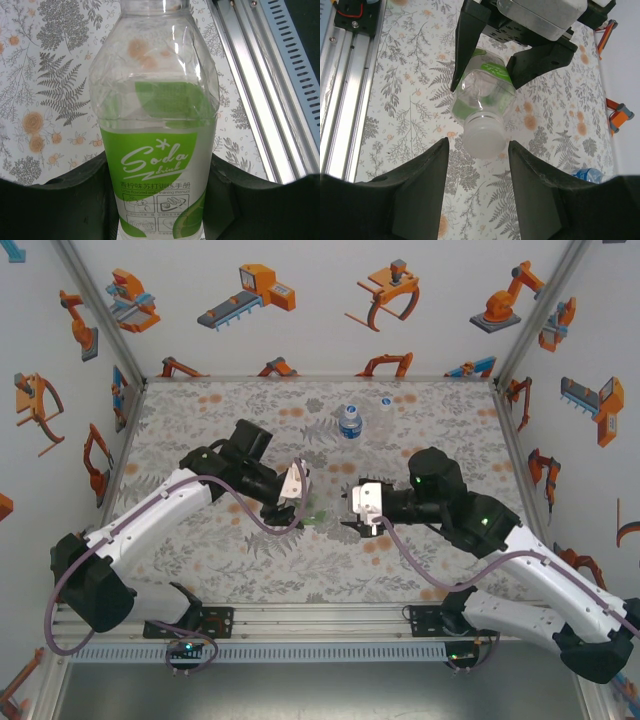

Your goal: Screw on the bottle caps

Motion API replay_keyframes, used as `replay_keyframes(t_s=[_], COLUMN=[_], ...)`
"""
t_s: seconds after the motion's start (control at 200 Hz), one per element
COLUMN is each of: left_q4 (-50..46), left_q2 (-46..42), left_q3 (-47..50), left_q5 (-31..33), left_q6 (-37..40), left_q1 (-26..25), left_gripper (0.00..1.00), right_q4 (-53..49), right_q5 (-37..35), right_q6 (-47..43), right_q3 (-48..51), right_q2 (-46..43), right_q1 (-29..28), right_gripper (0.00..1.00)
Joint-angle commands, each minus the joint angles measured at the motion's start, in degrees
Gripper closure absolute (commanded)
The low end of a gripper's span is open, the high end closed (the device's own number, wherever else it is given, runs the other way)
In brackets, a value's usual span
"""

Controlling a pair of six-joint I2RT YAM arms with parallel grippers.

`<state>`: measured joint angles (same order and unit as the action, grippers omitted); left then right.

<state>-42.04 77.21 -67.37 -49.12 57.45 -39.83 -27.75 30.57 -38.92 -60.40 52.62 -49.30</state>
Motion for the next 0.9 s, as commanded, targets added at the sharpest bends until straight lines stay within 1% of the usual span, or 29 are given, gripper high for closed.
replay_keyframes(t_s=[0.0,0.12,0.396,0.486,0.586,0.686,0.891], left_q4=[-1.62,-1.71,-2.59,-2.69,-2.8,-2.78,-2.78], left_q2=[-0.15,0.02,0.65,0.61,0.53,0.54,0.56], left_q3=[-0.35,-0.39,-1.0,-1.0,-1.01,-1.0,-1.09], left_q5=[-2.47,-2.6,-3.17,-3.22,-3.17,-3.18,-3.19], left_q6=[1.38,1.26,1.68,1.74,1.84,1.8,1.8], left_q1=[-0.27,-0.28,-0.33,-0.3,-0.33,-0.25,-0.27], left_gripper=[1.0,1.0,1.0,1.0,1.0,1.0,1.0], right_q4=[1.34,2.73,4.37,4.2,3.28,2.63,2.79], right_q5=[1.99,2.23,2.57,2.49,1.91,1.94,1.26], right_q6=[-1.51,-0.77,-0.02,0.15,0.33,1.06,1.91], right_q3=[-1.17,-0.72,0.07,-0.03,0.08,0.2,0.9], right_q2=[0.1,0.23,0.95,1.3,1.61,1.56,0.99], right_q1=[-0.01,0.07,-0.01,0.03,0.0,-0.01,0.0], right_gripper=[0.52,0.54,0.55,0.58,0.58,0.55,0.56])
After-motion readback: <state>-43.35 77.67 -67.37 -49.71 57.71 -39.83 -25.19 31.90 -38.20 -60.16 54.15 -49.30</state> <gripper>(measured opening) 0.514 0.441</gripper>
